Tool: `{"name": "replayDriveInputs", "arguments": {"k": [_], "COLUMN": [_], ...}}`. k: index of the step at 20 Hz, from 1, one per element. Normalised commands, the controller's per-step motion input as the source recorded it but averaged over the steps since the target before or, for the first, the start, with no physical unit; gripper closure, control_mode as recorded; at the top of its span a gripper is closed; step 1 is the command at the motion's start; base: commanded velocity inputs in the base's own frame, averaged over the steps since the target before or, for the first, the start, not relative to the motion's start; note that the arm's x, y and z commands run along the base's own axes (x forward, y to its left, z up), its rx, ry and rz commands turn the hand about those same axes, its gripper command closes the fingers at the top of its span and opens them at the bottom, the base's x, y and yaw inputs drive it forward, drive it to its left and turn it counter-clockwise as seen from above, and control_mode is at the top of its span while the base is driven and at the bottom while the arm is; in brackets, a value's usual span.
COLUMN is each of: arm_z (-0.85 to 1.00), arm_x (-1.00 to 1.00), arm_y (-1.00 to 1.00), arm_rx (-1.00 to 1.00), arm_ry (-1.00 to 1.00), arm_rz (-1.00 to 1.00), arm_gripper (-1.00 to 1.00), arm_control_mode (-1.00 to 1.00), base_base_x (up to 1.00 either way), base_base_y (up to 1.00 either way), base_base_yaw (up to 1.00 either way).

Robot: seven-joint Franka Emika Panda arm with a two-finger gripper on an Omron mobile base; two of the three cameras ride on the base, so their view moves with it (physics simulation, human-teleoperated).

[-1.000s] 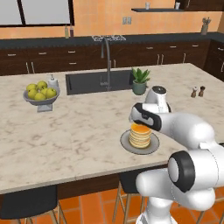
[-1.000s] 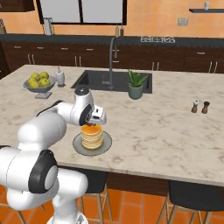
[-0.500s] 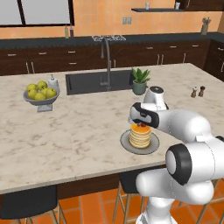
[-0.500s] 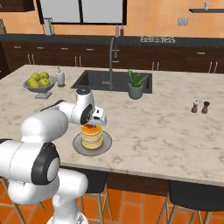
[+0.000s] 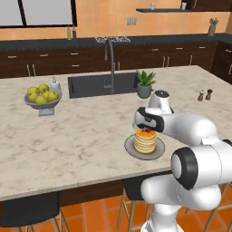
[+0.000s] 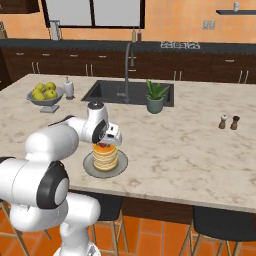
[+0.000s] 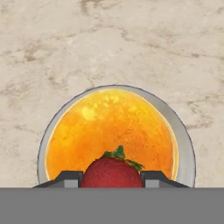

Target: Take the strawberry from the fridge and place it on top of the pancake, located on the dining counter.

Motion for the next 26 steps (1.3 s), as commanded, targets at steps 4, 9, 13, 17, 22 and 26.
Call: {"name": "replayDriveInputs", "arguments": {"k": [4, 9, 13, 17, 22, 26], "arm_z": [-0.13, -0.13, -0.09, -0.18, 0.0, 0.0], "arm_x": [0.0, 0.0, 0.0, 0.0, -0.01, -0.13], "arm_y": [0.0, 0.0, 0.0, 0.1, 0.01, 0.0], "arm_rx": [0.0, 0.0, 0.0, 0.0, 0.0, 0.0], "arm_ry": [0.0, 0.0, 0.0, 0.03, 0.0, -0.01], "arm_rz": [0.0, 0.0, 0.0, 0.0, 0.0, 0.0], "arm_gripper": [1.0, 1.0, 1.0, -1.0, -1.0, -1.0], "arm_control_mode": [-1.0, -1.0, -1.0, -1.0, -1.0, -1.0], "base_base_x": [0.0, 0.0, 0.0, 0.0, 0.0, 0.0], "base_base_y": [0.0, 0.0, 0.0, 0.0, 0.0, 0.0], "base_base_yaw": [0.0, 0.0, 0.0, 0.0, 0.0, 0.0]}}
